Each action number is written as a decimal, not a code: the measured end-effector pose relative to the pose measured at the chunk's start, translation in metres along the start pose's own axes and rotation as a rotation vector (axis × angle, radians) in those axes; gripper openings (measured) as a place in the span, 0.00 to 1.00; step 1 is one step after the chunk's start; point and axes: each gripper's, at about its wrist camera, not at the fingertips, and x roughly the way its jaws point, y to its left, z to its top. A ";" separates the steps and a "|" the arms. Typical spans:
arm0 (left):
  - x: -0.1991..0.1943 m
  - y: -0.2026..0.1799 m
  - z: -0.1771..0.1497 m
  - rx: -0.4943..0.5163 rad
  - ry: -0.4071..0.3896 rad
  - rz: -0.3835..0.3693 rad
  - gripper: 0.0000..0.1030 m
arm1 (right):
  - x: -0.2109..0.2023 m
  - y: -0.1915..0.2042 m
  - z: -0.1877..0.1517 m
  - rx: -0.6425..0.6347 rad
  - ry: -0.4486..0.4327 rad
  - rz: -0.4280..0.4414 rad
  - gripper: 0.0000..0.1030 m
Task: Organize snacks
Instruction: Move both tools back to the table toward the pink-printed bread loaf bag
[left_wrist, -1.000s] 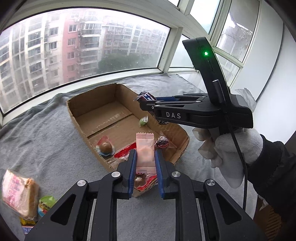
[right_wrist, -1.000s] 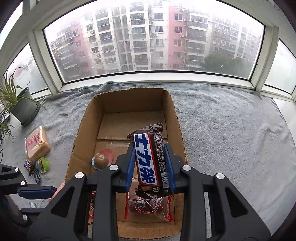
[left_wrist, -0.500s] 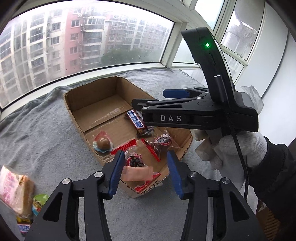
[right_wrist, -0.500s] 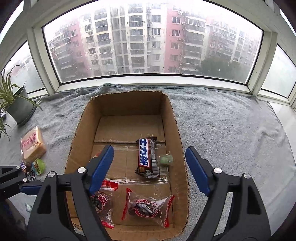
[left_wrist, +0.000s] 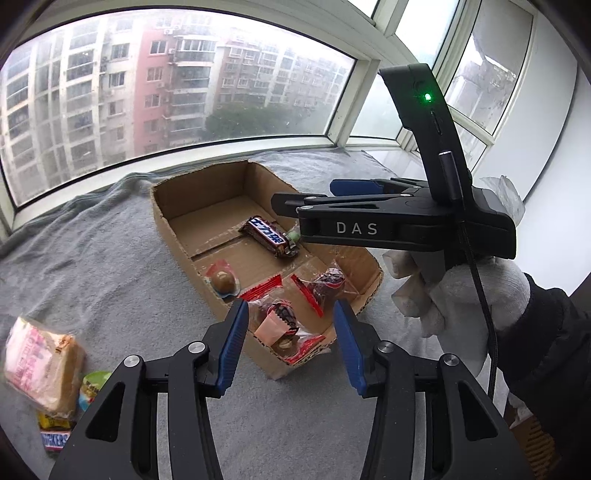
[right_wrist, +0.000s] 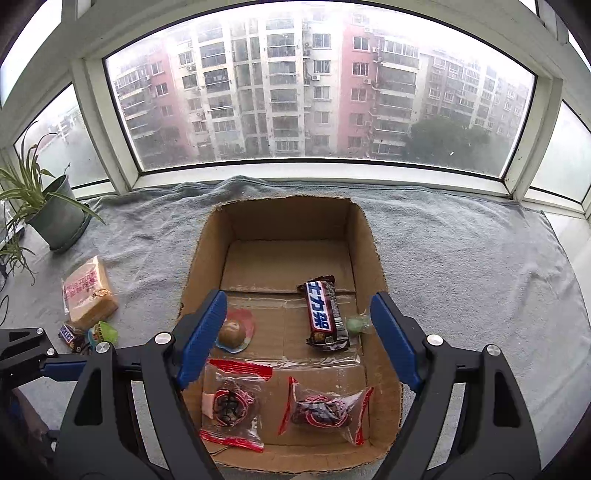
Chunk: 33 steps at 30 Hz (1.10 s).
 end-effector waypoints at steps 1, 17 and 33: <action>-0.003 0.004 0.000 -0.010 -0.002 0.002 0.45 | -0.001 0.004 0.002 -0.002 -0.002 0.009 0.80; -0.080 0.116 -0.051 -0.264 -0.075 0.151 0.64 | 0.007 0.080 0.021 -0.016 0.015 0.240 0.90; -0.094 0.198 -0.099 -0.578 -0.071 0.181 0.65 | 0.081 0.169 0.016 -0.028 0.192 0.486 0.90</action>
